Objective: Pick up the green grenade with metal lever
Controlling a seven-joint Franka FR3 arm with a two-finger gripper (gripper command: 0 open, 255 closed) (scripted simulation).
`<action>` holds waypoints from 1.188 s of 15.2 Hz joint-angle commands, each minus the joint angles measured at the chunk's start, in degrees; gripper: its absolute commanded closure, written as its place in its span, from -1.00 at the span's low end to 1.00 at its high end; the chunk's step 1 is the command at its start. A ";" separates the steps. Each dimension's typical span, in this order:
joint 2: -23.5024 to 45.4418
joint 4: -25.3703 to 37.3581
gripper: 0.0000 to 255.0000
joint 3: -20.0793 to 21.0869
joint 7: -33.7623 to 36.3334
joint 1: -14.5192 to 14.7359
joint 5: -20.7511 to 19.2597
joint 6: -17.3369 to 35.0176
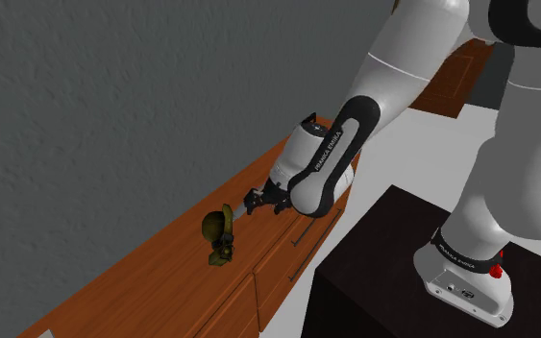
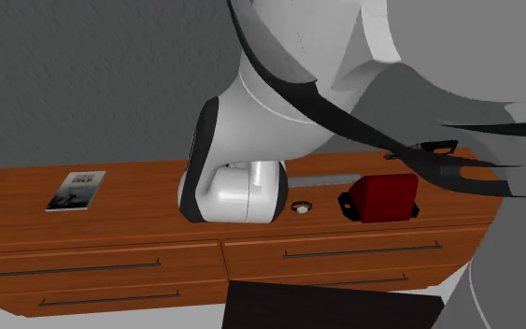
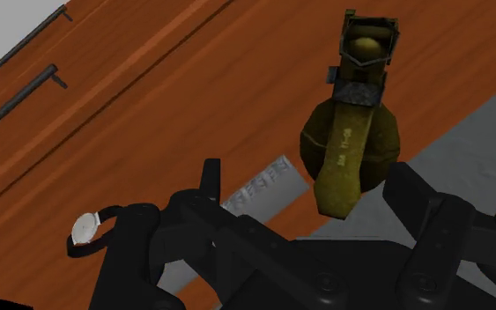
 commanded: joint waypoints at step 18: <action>29.50 24.79 -1.00 -2.95 4.53 6.86 1.12 15.55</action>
